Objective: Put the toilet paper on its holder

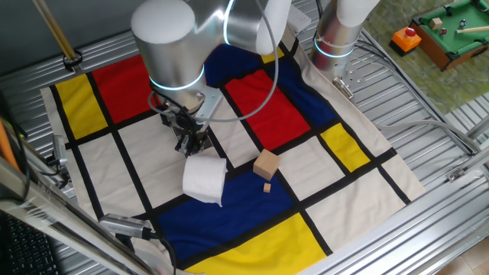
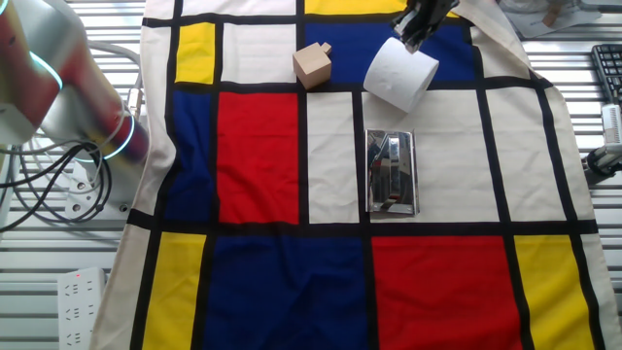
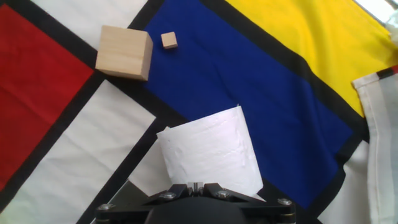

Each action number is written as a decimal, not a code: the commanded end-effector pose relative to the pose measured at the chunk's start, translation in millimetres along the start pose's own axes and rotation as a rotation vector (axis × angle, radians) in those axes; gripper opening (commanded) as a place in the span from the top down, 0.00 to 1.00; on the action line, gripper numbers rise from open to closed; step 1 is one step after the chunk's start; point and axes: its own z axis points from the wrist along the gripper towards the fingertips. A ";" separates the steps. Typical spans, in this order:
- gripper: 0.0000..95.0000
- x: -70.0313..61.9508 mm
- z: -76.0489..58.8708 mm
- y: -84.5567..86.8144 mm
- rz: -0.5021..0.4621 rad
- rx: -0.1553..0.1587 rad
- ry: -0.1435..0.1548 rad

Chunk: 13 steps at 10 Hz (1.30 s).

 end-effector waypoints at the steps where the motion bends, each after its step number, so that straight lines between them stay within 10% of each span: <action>1: 1.00 0.7 0.4 1.6 -0.067 0.011 0.052; 6: 1.00 0.7 0.4 1.6 -0.139 -0.029 -0.012; 13: 1.00 -1.5 2.3 -2.3 -0.124 -0.045 -0.009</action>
